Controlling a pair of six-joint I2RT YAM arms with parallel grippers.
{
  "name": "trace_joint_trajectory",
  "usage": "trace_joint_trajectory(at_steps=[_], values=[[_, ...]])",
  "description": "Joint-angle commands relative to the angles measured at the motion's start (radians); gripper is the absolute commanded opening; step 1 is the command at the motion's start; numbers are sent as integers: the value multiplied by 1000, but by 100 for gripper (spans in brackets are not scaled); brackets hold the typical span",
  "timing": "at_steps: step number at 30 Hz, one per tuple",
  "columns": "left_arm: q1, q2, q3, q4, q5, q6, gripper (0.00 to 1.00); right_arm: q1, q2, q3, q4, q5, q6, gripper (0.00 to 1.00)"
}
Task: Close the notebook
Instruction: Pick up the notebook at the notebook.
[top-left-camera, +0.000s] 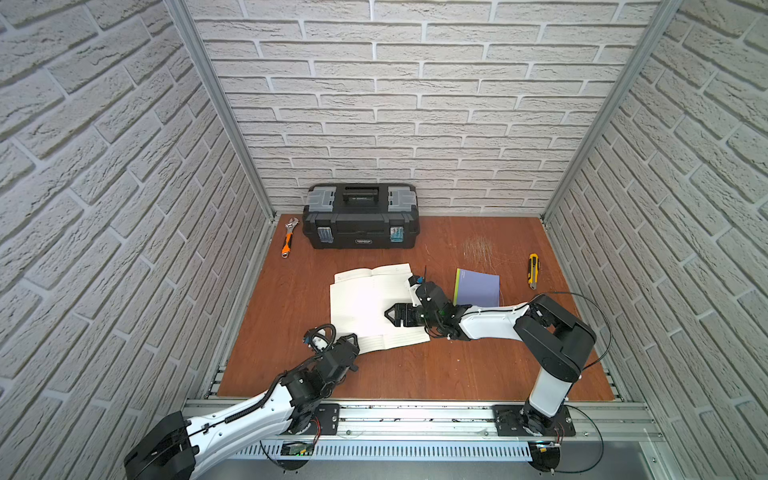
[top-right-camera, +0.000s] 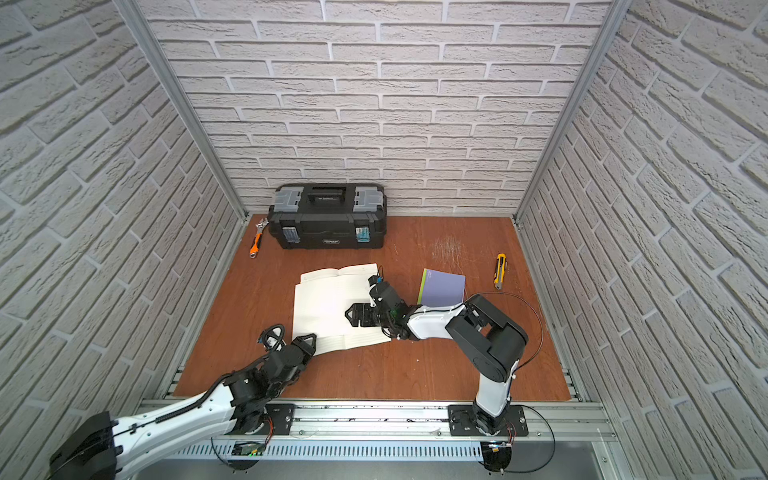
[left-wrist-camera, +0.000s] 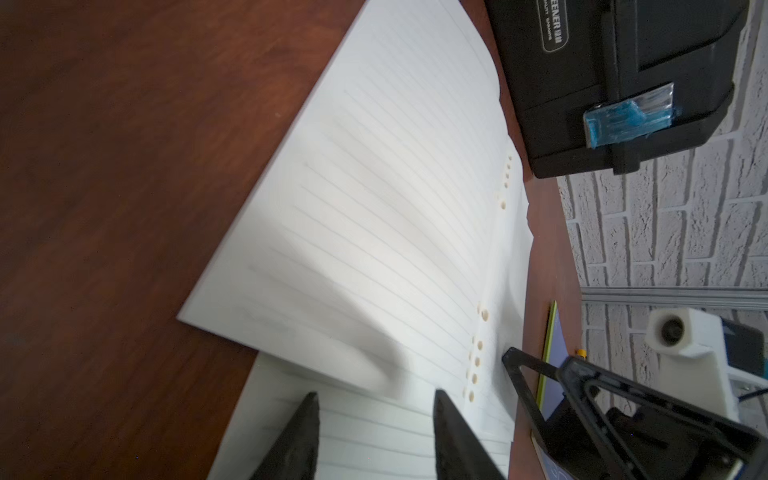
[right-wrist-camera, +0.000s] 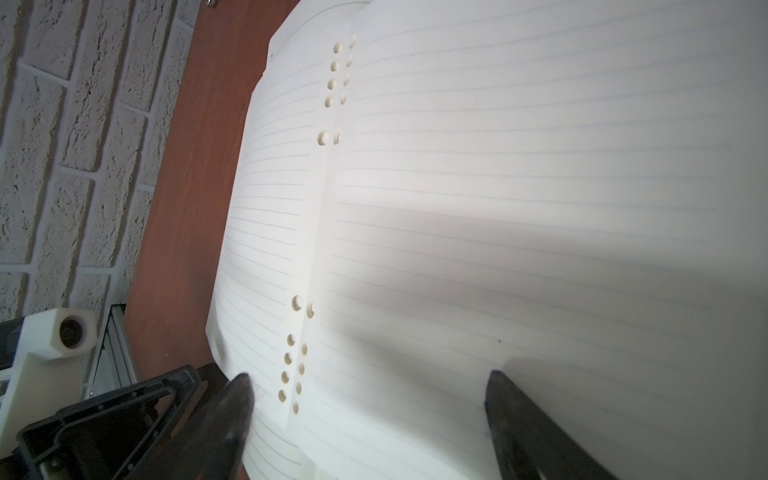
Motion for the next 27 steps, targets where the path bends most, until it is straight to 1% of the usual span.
trace_joint_trajectory(at_steps=[1, 4, 10, 13, 21, 27], values=[[-5, 22, -13, 46, -38, -6, 45, 7, 20, -14, -21, -21, 7, 87], [-5, 48, -14, 72, -39, -12, 45, 6, 17, -12, -26, -21, 5, 87], [-7, 152, -11, 179, -42, -4, 46, 7, 12, -10, -36, -22, 3, 87], [-9, 180, 1, 196, -48, 3, 46, 8, 6, -12, -39, -24, 3, 87], [-23, 195, 5, 225, -94, 55, 46, 7, -3, -5, -51, -27, 1, 87], [-36, 227, -3, 306, -105, 116, 45, 7, 7, -10, -50, -27, 3, 87]])
